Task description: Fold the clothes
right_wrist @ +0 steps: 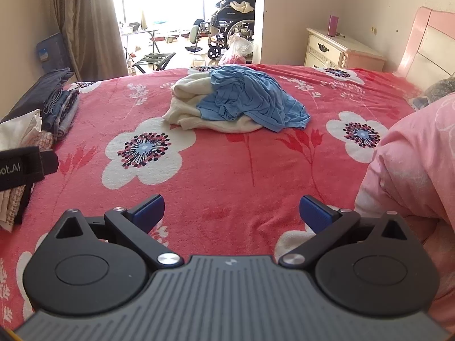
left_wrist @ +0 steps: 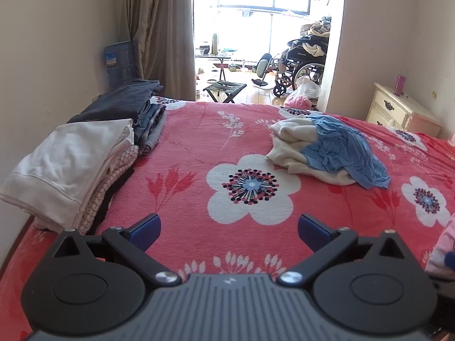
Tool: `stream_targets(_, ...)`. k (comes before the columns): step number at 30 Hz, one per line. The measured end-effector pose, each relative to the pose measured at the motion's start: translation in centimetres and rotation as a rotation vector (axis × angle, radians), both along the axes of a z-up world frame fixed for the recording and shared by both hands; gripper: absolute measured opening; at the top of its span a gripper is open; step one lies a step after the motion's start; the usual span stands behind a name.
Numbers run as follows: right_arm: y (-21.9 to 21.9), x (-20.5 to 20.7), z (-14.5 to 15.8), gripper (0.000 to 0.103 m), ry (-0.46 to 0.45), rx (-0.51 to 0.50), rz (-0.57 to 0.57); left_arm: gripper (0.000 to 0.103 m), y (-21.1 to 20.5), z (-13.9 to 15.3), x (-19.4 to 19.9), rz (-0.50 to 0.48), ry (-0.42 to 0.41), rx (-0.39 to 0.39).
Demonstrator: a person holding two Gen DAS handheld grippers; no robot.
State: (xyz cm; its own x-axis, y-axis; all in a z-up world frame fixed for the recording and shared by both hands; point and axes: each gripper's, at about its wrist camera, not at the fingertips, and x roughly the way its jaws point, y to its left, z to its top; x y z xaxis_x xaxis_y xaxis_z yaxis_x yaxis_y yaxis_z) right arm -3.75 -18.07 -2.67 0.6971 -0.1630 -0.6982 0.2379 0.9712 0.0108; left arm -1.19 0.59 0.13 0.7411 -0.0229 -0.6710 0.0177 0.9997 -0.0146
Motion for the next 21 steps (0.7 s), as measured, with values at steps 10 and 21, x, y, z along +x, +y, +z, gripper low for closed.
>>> stream_targets(10, 0.6, -2.0, 1.5, 0.102, -0.065, -0.023, -0.019, 0.103, 1.6, 0.3, -3.1, -0.020, -0.007, -0.009)
stream_targets(21, 1.1, -3.7, 2.6, 0.102, -0.068, -0.021, -0.015, 0.103, 3.5, 0.4, -5.1, 0.025, 0.008, -0.077)
